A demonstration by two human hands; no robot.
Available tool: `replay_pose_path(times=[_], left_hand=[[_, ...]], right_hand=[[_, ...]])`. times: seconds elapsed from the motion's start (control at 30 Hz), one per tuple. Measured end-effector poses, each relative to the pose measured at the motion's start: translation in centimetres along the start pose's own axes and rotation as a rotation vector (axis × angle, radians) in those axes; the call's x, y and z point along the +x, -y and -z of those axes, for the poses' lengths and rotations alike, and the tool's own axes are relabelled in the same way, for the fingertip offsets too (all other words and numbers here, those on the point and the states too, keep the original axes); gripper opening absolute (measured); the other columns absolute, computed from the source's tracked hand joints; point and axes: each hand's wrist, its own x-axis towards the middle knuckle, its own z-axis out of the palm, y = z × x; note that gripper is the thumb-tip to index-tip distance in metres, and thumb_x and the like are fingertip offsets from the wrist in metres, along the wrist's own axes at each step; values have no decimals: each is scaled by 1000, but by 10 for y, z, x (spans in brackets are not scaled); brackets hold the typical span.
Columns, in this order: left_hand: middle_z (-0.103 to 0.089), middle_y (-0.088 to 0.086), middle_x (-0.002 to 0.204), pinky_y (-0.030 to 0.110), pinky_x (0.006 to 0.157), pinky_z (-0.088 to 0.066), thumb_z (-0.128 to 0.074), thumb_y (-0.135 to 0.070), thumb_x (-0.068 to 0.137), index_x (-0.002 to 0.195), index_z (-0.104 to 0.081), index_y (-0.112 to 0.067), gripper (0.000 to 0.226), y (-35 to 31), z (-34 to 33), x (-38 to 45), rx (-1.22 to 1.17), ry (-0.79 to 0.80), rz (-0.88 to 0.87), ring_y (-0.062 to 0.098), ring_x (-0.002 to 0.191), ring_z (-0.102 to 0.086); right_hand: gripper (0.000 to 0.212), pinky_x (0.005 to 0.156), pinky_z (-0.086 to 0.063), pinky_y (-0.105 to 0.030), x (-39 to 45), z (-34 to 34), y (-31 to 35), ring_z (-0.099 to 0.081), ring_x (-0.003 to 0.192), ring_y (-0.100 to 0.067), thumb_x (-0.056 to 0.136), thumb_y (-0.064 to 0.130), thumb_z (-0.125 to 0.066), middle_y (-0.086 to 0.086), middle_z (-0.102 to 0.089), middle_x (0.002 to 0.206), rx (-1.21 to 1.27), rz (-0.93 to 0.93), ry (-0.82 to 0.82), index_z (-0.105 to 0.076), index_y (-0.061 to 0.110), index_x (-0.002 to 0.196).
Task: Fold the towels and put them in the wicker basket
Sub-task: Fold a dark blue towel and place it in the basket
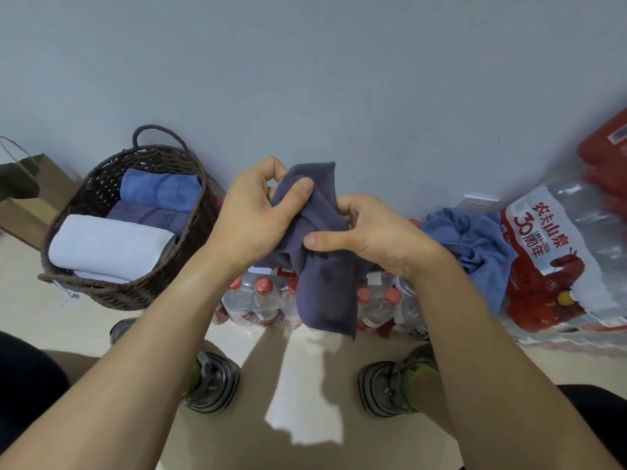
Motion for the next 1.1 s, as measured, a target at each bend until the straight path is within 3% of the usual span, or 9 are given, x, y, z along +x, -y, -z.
replay_pose_path(times=[0.1, 0.23, 0.3, 0.4, 0.53, 0.67, 0.83, 0.93, 1.1], left_hand=[[-50, -6, 49, 18, 42, -36, -63, -34, 93, 69, -45, -25, 31, 5, 3, 3, 12, -77, 32, 4, 44, -44], [-51, -8, 55, 21, 48, -39, -61, -39, 92, 68, -45, -23, 33, 14, 14, 11, 197, -151, 93, 1, 46, -45], [-53, -5, 60, 26, 53, -40, -61, -39, 92, 68, -46, -21, 33, 18, 21, 15, 273, -144, 128, 2, 51, -47], [-55, -1, 63, 29, 53, -39, -62, -40, 90, 69, -46, -18, 34, 29, 30, 17, 395, -105, 196, 11, 57, -49], [-54, 0, 59, 28, 48, -31, -67, -41, 87, 65, -47, -14, 40, 50, 38, 11, 610, 60, 369, 13, 54, -48], [-61, -4, 71, 27, 55, -36, -63, -45, 89, 70, -58, -18, 33, 68, 40, 6, 679, 324, 565, 10, 66, -56], [-72, 6, 87, 37, 82, -52, -58, -36, 92, 80, -72, -14, 29, 77, 33, 4, 412, 392, 729, 24, 84, -68], [-76, 11, 89, 37, 82, -54, -59, -31, 94, 84, -75, -10, 28, 79, 30, 6, 88, 245, 746, 25, 81, -71], [-74, 8, 87, 37, 75, -54, -60, -32, 95, 86, -72, -12, 24, 90, 25, 20, -145, -102, 625, 22, 78, -67]], right_hand=[[32, 96, -52, -50, -3, 5, -14, -69, 102, -25, 78, 25, -78, -11, -74, 102, -88, -141, 62, -70, 8, 104], [21, 70, -47, -39, -8, 11, -42, -61, 75, -24, 79, 25, -74, -13, -70, 82, -209, -324, 171, -70, 6, 86], [15, 76, -52, -38, -12, 19, -56, -67, 81, -23, 77, 27, -76, -4, -74, 83, -223, -452, 179, -75, 13, 81], [34, 91, -55, -41, -22, 36, -70, -71, 96, -28, 72, 37, -82, -8, -77, 96, -185, -592, 147, -78, 12, 93], [17, 62, -57, -24, -36, 63, -83, -74, 76, -19, 71, 32, -81, -6, -77, 85, 81, -545, 21, -81, 16, 78], [21, 65, -58, -30, -46, 85, -94, -73, 84, -24, 78, 21, -72, -15, -74, 98, 444, -457, -52, -79, 6, 91], [19, 58, -58, -28, -46, 80, -96, -74, 72, -22, 78, 23, -70, -14, -75, 84, 573, -390, -90, -77, 6, 85], [32, 62, -59, -28, -41, 80, -97, -75, 77, -20, 69, 29, -84, -11, -76, 88, 632, -338, -128, -78, 7, 90], [33, 79, -59, -31, -21, 83, -100, -70, 100, -23, 81, 25, -73, -12, -74, 107, 788, -229, -335, -75, 7, 108]])
